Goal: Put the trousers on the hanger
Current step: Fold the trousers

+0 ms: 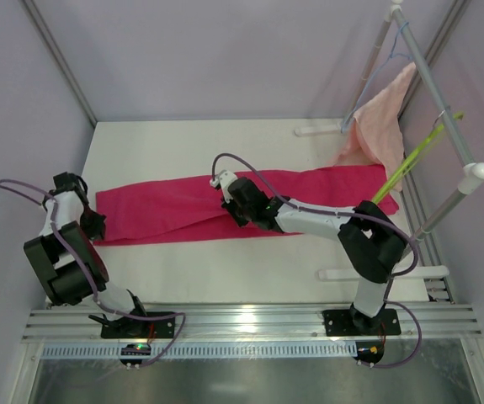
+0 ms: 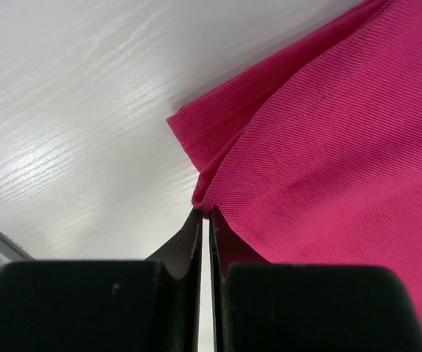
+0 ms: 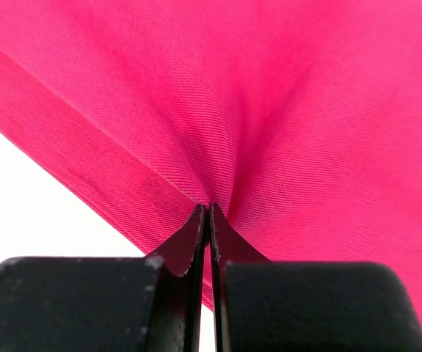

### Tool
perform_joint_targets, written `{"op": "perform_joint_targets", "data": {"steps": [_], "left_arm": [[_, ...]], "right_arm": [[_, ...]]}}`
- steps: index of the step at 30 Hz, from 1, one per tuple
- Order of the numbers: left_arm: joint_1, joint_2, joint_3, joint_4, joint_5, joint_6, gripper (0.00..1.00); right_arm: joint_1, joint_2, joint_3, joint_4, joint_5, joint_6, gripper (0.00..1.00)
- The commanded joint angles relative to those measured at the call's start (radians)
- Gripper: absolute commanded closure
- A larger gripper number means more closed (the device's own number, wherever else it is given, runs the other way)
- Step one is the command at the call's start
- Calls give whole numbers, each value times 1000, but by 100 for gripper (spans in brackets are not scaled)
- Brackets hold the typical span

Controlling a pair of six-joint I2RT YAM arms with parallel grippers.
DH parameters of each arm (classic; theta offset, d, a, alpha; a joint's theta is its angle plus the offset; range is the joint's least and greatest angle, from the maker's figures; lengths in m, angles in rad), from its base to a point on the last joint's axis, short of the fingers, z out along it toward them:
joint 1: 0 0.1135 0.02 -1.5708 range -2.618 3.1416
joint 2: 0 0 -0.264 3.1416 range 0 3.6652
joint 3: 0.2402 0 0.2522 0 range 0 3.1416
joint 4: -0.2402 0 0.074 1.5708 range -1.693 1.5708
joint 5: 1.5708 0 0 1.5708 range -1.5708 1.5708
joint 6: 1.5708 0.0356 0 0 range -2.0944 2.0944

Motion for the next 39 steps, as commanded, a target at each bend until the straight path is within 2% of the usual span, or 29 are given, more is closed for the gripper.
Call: {"op": "perform_joint_targets", "data": {"steps": [1,7,13,19,24,26,34,39], "left_arm": [[10,64,-48,17,-50,36,100],[23,149,-35,31,-107,70,99],[26,106,22,-3,-137,84,99],[27,31,129,-70,-179,85,99],[38,90,88,-90,-186,111,100],[40,118,50,-71,-186,131,99],[41,195,-25,-41,-176,136,100],[41,152,-21,-61,-154,137,99]], "right_arm": [[4,60,-18,-48,-74,54,96],[6,73,-92,-1,-72,69,96],[10,39,-113,27,-92,87,96],[10,9,-61,-28,-66,80,96],[10,-63,-93,-54,-111,69,96],[12,-83,-129,-62,-187,57,96],[33,22,-156,-56,-223,124,96],[36,-1,-164,-56,-172,157,93]]}}
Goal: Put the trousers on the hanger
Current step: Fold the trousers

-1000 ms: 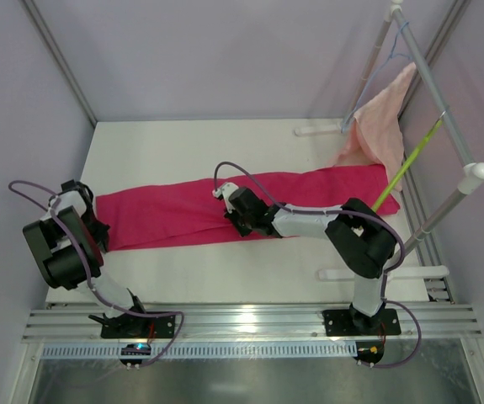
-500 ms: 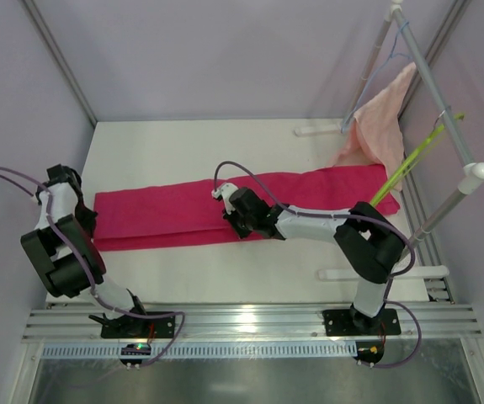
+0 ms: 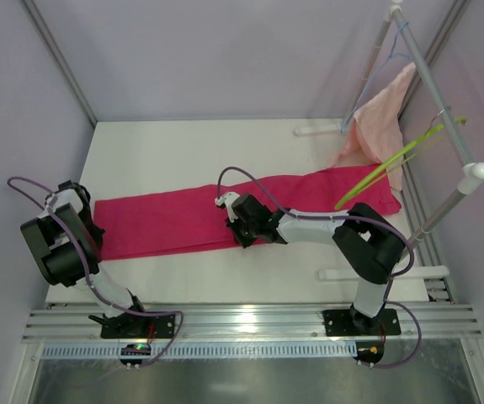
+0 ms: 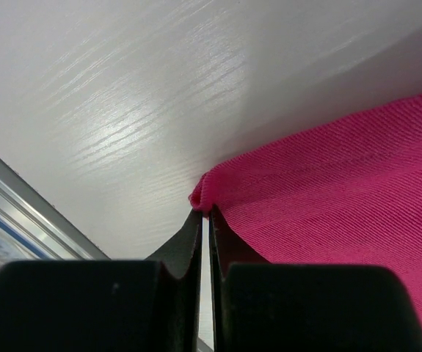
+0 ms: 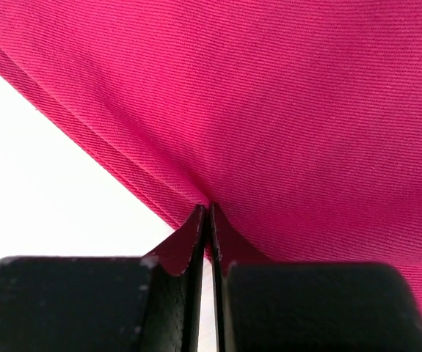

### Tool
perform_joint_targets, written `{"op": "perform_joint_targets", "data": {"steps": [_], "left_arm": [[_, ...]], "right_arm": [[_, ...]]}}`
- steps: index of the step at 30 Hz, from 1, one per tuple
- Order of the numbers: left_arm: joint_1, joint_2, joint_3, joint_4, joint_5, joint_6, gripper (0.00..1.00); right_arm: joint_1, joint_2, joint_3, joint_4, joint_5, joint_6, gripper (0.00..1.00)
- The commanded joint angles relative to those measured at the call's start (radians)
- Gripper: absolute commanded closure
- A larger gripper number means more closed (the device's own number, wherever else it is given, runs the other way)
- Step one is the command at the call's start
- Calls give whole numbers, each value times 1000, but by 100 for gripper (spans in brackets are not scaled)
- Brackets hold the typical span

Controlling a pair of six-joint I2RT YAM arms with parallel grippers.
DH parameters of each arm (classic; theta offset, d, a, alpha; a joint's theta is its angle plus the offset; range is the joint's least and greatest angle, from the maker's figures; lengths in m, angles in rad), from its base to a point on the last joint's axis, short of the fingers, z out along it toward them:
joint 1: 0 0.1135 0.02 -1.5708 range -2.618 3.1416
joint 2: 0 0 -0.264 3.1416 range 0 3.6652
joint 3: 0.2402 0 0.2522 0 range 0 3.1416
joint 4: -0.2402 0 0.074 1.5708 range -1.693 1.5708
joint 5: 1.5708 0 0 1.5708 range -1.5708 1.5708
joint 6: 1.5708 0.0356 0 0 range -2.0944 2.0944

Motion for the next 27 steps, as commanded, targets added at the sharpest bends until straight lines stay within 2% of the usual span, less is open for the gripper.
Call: {"op": "perform_joint_targets", "data": {"steps": [1,3,5,7,8,9,10,13,15,18,22,27], "left_arm": [[11,-37,-2,-10,0,17,99],[11,-69,11,-32,-5,15,99],[11,-91,36,-61,-9,9,98],[11,-123,54,-81,-5,0,91],[11,-132,79,-104,-5,-14,78],[11,-146,90,-113,-3,-23,72],[11,-176,97,-119,2,-32,60],[10,-236,116,-120,24,-69,52],[10,-281,88,-98,96,-97,46],[8,-290,35,-60,213,-123,45],[7,-284,-79,-9,235,-163,39],[5,-273,-182,74,273,-201,35]], "right_arm": [[11,-24,-22,-49,19,32,93],[10,-35,-21,-57,18,24,91],[10,-50,-6,-95,4,21,81],[10,-65,13,-138,-39,18,66],[11,-84,17,-149,-60,12,63],[13,-93,24,-158,-93,7,61],[16,-110,37,-173,-101,-2,59],[25,-108,92,-199,-101,-31,59],[25,-75,125,-198,-104,-60,59],[25,14,200,-179,-85,-69,59],[25,131,324,-210,-26,-50,62],[30,160,315,-198,27,-14,63]]}}
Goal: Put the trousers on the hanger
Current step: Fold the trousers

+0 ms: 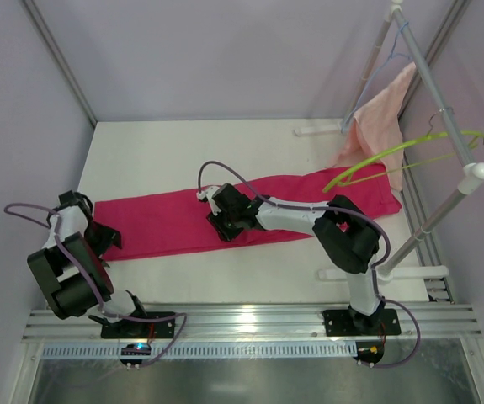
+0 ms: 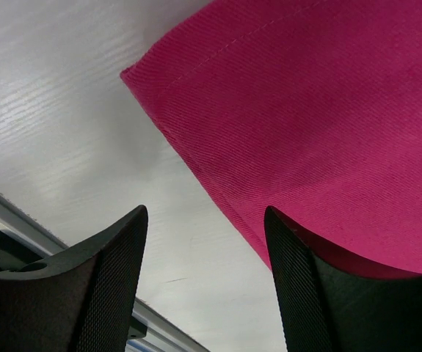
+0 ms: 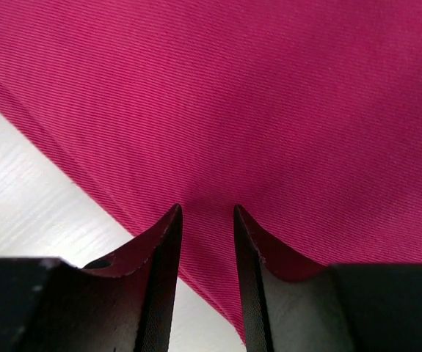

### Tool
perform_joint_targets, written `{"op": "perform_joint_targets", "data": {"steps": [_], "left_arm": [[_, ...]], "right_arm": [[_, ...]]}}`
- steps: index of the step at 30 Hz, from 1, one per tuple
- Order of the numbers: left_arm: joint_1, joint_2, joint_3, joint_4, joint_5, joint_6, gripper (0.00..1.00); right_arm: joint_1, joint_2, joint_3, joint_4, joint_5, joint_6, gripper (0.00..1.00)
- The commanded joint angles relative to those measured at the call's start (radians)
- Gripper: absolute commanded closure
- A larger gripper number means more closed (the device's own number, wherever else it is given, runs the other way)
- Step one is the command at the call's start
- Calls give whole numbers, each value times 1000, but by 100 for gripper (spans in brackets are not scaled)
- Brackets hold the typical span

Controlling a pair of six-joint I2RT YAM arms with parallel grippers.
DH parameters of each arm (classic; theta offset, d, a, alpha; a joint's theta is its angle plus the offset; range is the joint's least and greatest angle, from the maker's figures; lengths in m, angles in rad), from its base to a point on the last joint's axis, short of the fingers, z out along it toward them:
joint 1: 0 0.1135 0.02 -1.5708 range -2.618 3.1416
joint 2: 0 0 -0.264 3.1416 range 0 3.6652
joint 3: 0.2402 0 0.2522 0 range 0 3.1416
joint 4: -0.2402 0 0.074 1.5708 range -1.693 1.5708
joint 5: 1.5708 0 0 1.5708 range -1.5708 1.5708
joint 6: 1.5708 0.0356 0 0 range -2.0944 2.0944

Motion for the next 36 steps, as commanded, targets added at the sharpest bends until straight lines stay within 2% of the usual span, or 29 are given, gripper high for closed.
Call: {"op": "perform_joint_targets", "data": {"steps": [1,4,12,15,17,18,19,20,21,22,25,28,31,32,33,36], "left_arm": [[3,-7,-45,90,50,-52,35],[3,5,-89,146,8,-67,30],[2,138,-105,226,-49,-43,33],[3,201,-67,262,-24,-44,44],[2,250,-33,266,-16,-47,72],[0,266,13,262,-12,-38,90],[3,289,41,256,-6,-29,97],[3,333,74,240,-10,-18,100],[3,361,116,208,-30,2,99],[2,381,187,187,-45,10,99],[8,441,312,164,-81,33,99],[8,474,378,183,-102,45,100],[9,531,458,189,-154,66,100],[9,554,520,155,-165,77,99],[13,586,555,135,-162,79,100],[11,689,682,69,-129,79,99]], "right_arm": [[7,-13,-3,7,60,25,63],[10,-58,-20,10,119,48,63],[15,-222,-87,-12,206,89,63],[14,-273,-103,-32,221,88,63],[14,-300,-101,-51,252,102,63],[15,-305,-92,-82,305,153,63],[15,-308,-81,-107,352,189,62],[15,-305,-66,-134,397,250,62],[14,-291,-36,-206,452,390,59],[14,-281,-16,-258,579,487,59],[7,-198,69,-441,675,723,59],[-2,-101,129,-561,793,832,58],[-32,-47,152,-587,856,814,59],[-39,-52,137,-560,865,694,59],[-51,-63,76,-435,818,589,59],[-74,-156,-108,-178,615,215,59]]}}
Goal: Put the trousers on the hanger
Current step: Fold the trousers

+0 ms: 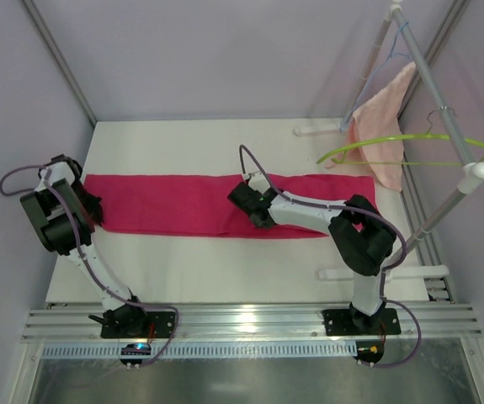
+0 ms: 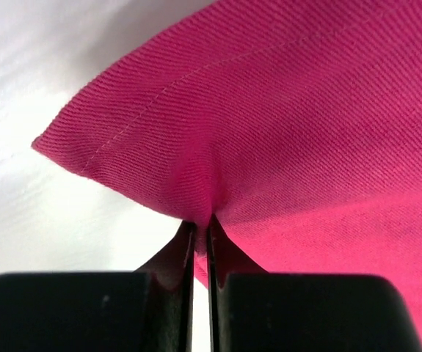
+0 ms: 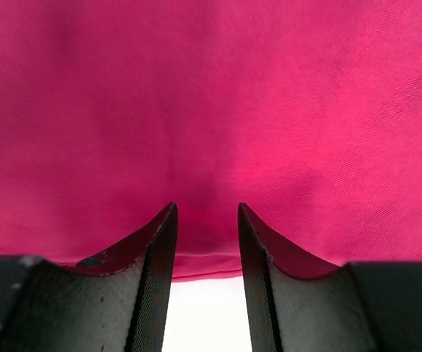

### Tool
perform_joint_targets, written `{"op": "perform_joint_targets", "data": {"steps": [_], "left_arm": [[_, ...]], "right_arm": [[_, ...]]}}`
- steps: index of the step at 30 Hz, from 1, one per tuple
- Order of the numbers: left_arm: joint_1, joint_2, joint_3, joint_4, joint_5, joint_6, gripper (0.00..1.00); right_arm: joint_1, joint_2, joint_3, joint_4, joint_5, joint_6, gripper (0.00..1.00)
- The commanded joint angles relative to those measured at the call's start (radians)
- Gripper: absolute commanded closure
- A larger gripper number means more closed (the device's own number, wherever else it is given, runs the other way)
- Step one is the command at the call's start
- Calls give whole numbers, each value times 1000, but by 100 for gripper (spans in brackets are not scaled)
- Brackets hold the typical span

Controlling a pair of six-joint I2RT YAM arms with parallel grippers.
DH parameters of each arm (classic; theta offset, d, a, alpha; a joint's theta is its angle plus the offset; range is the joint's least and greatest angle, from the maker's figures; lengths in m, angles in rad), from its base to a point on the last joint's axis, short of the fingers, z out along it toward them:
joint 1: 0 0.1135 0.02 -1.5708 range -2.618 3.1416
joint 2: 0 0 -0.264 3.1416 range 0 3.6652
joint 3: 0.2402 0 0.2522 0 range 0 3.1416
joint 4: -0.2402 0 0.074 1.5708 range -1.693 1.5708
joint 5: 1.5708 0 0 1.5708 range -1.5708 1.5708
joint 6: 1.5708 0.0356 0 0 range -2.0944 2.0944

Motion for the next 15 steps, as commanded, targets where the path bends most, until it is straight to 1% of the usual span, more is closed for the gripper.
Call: {"op": "perform_joint_targets", "data": {"steps": [1,2,3,4,6,9,10,13,15], "left_arm": [[26,122,128,155,-114,31,99],[24,125,139,160,-108,28,99],[18,127,148,183,-108,28,100],[14,130,160,189,-106,26,99],[11,154,197,177,-97,23,100],[-8,200,281,152,-106,32,100],[-11,208,316,139,-106,34,100],[-22,236,356,119,-108,37,100],[-29,251,384,112,-109,40,100]], "right_arm": [[-44,-127,-147,235,-152,-334,59],[-70,-176,-175,258,-241,-356,58],[-98,-198,-210,289,-383,-396,57],[-145,-213,-221,292,-436,-413,57],[-169,-236,-233,275,-481,-492,56],[-174,-200,-193,205,-533,-574,54],[-170,-189,-190,194,-582,-654,53],[-155,-154,-170,137,-595,-730,52],[-154,-158,-181,126,-615,-773,52]]}}
